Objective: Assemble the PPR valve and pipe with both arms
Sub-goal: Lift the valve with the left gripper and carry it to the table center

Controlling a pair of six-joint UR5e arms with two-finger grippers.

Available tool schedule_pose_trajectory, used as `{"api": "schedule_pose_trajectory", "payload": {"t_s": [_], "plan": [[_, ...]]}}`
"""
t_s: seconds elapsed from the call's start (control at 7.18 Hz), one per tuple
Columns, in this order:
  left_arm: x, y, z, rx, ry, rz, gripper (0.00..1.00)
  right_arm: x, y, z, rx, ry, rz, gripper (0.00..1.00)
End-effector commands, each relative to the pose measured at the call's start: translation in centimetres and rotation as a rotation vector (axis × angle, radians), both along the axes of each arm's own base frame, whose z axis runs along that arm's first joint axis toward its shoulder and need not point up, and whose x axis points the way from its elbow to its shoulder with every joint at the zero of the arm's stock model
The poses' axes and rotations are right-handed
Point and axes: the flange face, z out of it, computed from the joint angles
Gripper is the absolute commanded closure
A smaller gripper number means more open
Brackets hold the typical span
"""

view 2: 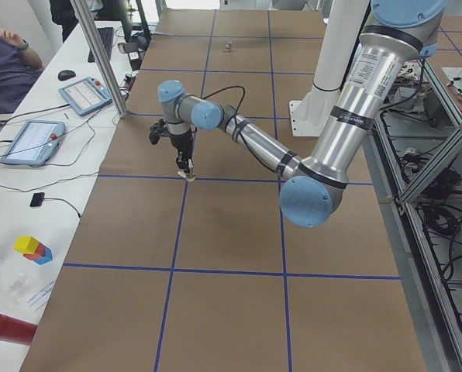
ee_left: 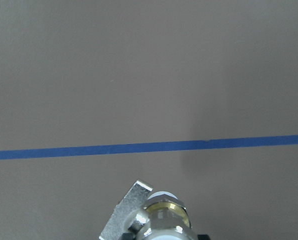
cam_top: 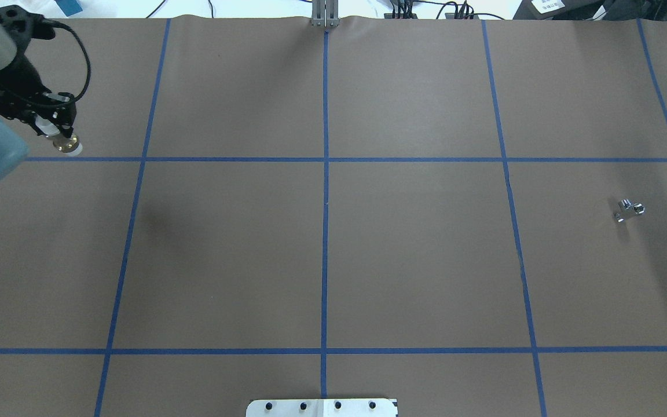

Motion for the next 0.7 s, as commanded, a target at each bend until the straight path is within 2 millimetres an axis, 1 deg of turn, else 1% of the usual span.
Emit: {"api": "schedule_pose_trajectory", "payload": {"t_s": [0.0, 0.14, 0.28, 0.42, 0.56], "plan": [[13.5, 1.9, -15.8, -0.095, 0.024, -0.043, 1.0, 0.0, 0.1, 0.1, -0.002, -0.001, 0.0, 0.01], [19.9, 1.5, -22.5, -0.118, 0.039, -0.031, 1.0, 0.0, 0.0, 0.0, -0.004, 0.001, 0.003, 0.01], [23.9, 0.3, -25.8, -0.116, 0.066, -0.056, 1.0, 0.0, 0.0, 0.0, -0.002, -0.001, 0.002, 0.01], [28.1, -0.2, -25.0, -0.092, 0.1, -0.061, 1.0, 0.0, 0.1, 0.1, -0.005, -0.001, 0.003, 0.01], [30.7, -0.7, -23.1, -0.06, 0.093, -0.08, 1.0, 0.0, 0.1, 0.1, -0.007, -0.001, 0.003, 0.01]]}}
